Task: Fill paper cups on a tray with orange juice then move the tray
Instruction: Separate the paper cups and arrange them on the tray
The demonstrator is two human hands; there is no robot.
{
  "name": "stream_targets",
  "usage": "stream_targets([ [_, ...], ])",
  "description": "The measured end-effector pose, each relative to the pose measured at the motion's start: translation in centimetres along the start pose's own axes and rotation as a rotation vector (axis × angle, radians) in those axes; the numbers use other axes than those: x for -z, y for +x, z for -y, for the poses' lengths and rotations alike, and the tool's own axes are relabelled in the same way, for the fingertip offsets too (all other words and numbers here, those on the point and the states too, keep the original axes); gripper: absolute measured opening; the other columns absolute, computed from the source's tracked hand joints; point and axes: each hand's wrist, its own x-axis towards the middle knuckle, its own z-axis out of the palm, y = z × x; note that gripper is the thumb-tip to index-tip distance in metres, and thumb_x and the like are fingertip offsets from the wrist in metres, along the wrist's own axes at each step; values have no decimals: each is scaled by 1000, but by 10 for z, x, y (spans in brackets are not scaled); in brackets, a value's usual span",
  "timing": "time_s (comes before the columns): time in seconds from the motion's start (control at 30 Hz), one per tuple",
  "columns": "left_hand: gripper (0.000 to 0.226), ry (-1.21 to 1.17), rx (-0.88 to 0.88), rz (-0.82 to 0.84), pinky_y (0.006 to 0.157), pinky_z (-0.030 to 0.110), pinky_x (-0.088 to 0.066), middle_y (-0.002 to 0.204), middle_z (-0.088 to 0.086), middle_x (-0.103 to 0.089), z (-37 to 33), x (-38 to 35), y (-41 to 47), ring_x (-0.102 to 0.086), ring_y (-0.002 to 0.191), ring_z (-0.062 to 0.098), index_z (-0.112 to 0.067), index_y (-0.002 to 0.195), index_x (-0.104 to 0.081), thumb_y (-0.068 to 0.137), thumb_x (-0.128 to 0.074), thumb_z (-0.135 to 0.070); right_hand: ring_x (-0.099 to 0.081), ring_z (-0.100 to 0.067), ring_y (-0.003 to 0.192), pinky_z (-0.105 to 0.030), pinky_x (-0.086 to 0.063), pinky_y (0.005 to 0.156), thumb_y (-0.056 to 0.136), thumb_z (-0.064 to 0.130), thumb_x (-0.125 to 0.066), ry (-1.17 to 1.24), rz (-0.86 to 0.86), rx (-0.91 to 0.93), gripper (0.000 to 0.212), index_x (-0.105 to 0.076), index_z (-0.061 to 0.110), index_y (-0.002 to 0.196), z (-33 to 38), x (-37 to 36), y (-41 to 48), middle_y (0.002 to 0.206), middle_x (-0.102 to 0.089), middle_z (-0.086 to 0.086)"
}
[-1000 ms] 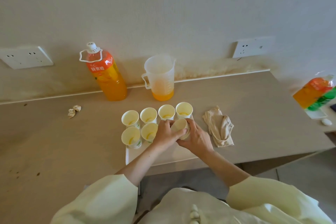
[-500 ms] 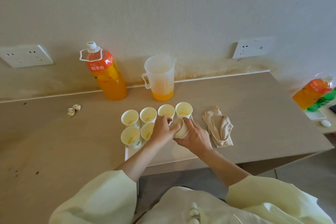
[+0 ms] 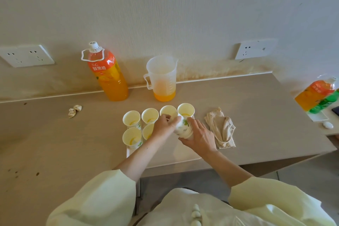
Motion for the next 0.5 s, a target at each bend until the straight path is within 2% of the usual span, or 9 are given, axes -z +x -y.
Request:
stream_targets([
  [0.1, 57, -59, -74, -50, 79, 23, -43, 118, 3, -56, -7, 20, 6, -56, 106, 17, -12, 124, -50, 82, -68, -46, -64, -23, 96, -37, -53, 63, 65, 46, -83, 21, -24, -131, 74, -52, 14, 124, -14, 6, -3, 106, -63, 1],
  [0.17, 72, 10, -157, 4, 88, 23, -42, 123, 2, -50, -6, 31, 4, -50, 114, 14, -14, 128, -47, 73, -70, -53, -63, -24, 95, -37, -53, 64, 67, 47, -82, 34, -39, -180, 72, -52, 14, 123, -19, 8, -4, 108, -62, 2],
  [0.27, 80, 157, -227, 82, 100, 25, -32, 129, 3, -40, 2, 32, -1, -39, 122, 13, -17, 140, -35, 75, -77, -38, -63, -24, 93, -38, -53, 63, 68, 48, -80, 28, -42, -201, 71, -50, 14, 123, -19, 8, -4, 107, -61, 1],
  [0.33, 89, 168, -238, 64, 99, 25, -30, 129, 4, -38, 10, 29, -1, -37, 124, 13, -20, 144, -27, 74, -80, -33, -63, -25, 92, -37, -52, 62, 68, 47, -80, 21, -45, -205, 70, -51, 14, 123, -19, 7, -4, 107, -62, 0],
  [0.43, 92, 207, -242, 40, 97, 25, -31, 127, 4, -40, 18, 26, -2, -38, 124, 15, -22, 145, -26, 72, -81, -32, -62, -26, 96, -33, -48, 62, 69, 46, -80, 21, -52, -235, 72, -50, 14, 126, -22, 9, -7, 111, -61, 0],
  [0.5, 97, 303, -255, 65, 102, 31, -33, 126, 6, -41, 23, 22, -3, -40, 124, 20, -21, 145, -24, 69, -83, -33, -62, -25, 98, -30, -43, 63, 69, 46, -81, 43, -56, -258, 74, -48, 15, 128, -24, 10, -7, 114, -60, 0],
])
